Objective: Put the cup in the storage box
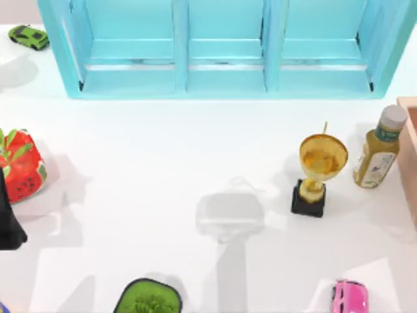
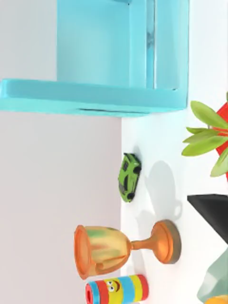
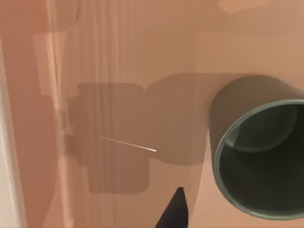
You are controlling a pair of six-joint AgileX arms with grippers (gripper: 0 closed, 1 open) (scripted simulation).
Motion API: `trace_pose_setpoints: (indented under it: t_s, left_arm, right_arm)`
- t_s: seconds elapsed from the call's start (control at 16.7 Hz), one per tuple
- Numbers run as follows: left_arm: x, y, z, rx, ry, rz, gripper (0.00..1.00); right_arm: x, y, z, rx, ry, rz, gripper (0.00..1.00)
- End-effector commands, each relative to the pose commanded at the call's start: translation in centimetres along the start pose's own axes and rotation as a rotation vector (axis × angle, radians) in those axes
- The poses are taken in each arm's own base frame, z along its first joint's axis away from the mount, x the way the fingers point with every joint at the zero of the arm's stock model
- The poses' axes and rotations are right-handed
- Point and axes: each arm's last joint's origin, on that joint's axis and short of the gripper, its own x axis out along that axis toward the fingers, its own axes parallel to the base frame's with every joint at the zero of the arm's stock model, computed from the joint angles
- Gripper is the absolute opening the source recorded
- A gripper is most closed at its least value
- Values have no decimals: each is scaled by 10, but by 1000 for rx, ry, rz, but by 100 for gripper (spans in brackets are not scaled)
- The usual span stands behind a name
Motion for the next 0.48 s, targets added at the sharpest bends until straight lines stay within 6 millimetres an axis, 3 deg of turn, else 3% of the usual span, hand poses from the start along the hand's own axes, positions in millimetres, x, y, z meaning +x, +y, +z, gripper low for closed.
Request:
trace_pose_setpoints:
  t_s: [0.12, 0.48]
  left_arm:
    - [0, 0, 0, 0, 0, 0, 100]
    - [0, 0, 0, 0, 0, 0, 100]
  right_arm:
    - [0, 0, 0, 0, 0, 0, 98]
    - [0, 0, 0, 0, 0, 0, 100]
